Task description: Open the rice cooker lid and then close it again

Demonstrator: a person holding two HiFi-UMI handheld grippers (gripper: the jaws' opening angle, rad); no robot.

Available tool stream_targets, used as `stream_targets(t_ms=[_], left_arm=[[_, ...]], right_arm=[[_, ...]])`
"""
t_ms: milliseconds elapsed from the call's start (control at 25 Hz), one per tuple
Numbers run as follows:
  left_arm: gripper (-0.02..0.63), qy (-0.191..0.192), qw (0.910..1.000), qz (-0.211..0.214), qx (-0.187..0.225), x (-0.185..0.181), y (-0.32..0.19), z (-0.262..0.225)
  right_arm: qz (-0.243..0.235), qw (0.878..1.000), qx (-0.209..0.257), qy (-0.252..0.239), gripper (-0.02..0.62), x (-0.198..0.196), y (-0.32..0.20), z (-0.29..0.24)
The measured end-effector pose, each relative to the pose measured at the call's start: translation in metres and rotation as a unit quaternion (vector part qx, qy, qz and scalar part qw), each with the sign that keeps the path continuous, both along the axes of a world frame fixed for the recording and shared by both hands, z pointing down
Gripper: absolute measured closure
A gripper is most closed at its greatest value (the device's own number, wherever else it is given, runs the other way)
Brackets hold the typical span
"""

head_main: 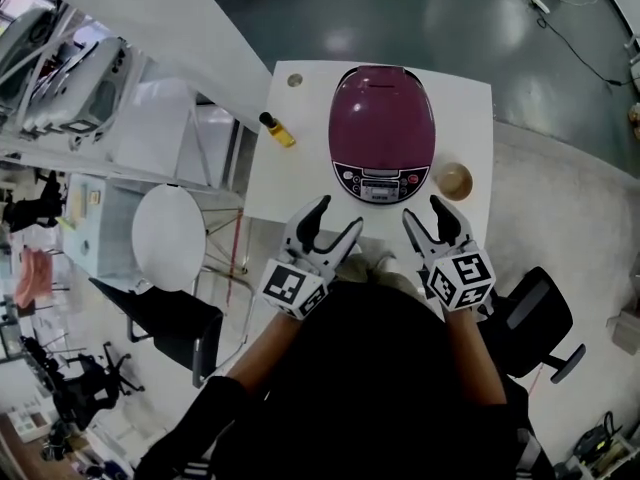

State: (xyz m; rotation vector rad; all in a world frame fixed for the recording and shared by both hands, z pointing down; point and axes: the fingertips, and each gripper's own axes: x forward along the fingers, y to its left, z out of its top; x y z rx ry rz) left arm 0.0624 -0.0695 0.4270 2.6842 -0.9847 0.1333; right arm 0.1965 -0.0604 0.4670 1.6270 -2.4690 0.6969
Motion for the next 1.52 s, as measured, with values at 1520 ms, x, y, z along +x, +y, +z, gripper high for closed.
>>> stream_targets(t_ms=[1520], left_arm=[[0.353, 0.085, 0.9959, 0.028, -0.014, -0.045, -0.078, 0.004]], right_arm=[[-0.028, 0.981, -0.143, 0.129, 0.592, -0.052, -0.082, 0.096]])
